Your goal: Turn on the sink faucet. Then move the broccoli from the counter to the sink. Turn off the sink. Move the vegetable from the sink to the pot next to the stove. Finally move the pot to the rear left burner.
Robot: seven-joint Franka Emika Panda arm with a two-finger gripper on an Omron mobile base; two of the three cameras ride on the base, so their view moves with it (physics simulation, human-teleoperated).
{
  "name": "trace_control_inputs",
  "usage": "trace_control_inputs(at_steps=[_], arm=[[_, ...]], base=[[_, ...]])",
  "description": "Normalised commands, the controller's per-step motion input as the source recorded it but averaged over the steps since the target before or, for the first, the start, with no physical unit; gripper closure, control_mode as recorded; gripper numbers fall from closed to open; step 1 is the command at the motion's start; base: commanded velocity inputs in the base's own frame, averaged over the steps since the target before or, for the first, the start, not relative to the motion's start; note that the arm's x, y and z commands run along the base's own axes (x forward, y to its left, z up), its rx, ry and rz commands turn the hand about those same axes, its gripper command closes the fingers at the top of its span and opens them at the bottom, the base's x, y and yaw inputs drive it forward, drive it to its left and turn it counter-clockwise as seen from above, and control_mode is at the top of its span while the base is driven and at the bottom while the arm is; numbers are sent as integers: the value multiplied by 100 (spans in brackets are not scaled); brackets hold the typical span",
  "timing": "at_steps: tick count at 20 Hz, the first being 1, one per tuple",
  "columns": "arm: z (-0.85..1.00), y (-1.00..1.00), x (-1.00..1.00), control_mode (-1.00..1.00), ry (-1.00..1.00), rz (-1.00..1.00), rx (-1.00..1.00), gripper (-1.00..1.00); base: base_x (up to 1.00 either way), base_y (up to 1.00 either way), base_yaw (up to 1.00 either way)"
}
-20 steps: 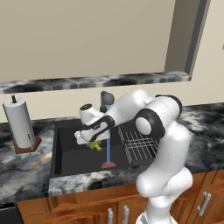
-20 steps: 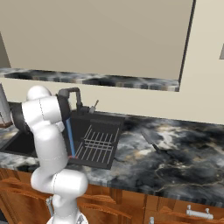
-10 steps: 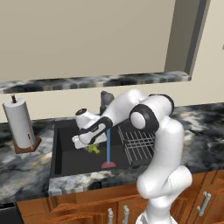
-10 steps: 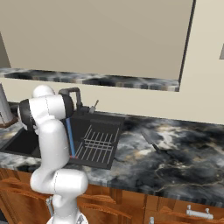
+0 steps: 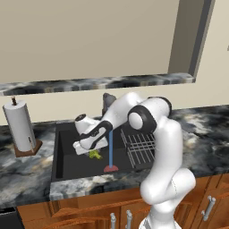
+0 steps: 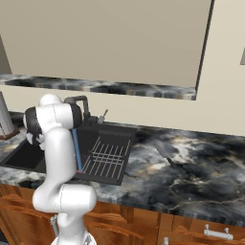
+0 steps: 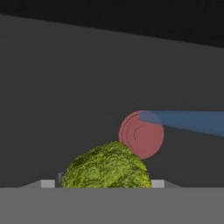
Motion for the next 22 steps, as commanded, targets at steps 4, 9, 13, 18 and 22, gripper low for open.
trace_control_inputs(at_steps=[4, 9, 13, 18, 22], arm=[[-23, 2, 22, -100, 0, 0, -3, 100], [-23, 0, 18, -100, 1, 0, -1, 100], [-26, 0, 5, -100, 0, 0, 0, 100], [-24, 0, 0, -100, 0, 0, 0, 100], [-25, 0, 0, -100, 0, 0, 0, 100]], base=[[0, 0, 0], [0, 0, 0], [0, 0, 0], [0, 0, 0], [0, 0, 0]])
